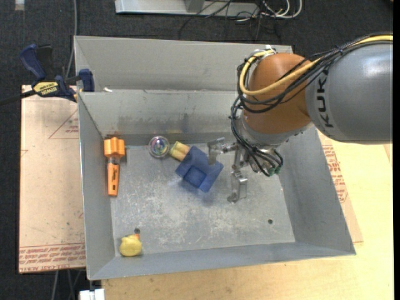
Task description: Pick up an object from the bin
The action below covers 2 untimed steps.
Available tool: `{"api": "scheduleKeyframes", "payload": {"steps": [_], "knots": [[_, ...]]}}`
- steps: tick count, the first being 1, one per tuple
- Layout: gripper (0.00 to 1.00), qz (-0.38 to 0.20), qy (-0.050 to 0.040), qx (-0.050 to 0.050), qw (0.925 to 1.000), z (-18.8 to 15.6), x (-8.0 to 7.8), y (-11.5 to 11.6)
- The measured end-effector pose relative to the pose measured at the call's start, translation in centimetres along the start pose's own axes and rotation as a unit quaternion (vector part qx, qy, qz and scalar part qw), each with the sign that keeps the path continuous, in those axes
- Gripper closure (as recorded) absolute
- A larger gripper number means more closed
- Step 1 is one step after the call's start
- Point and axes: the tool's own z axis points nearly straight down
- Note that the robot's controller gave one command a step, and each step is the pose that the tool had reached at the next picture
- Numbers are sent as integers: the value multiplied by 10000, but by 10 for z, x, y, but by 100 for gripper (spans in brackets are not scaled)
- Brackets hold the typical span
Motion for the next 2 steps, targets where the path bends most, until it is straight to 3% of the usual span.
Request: {"api": "scheduleKeyframes", "payload": {"steps": [1,2], "knots": [[0,-830,-8,-3,9965,35,-16,-12],[0,-611,-6,-15,9981,81,22,-26]]}}
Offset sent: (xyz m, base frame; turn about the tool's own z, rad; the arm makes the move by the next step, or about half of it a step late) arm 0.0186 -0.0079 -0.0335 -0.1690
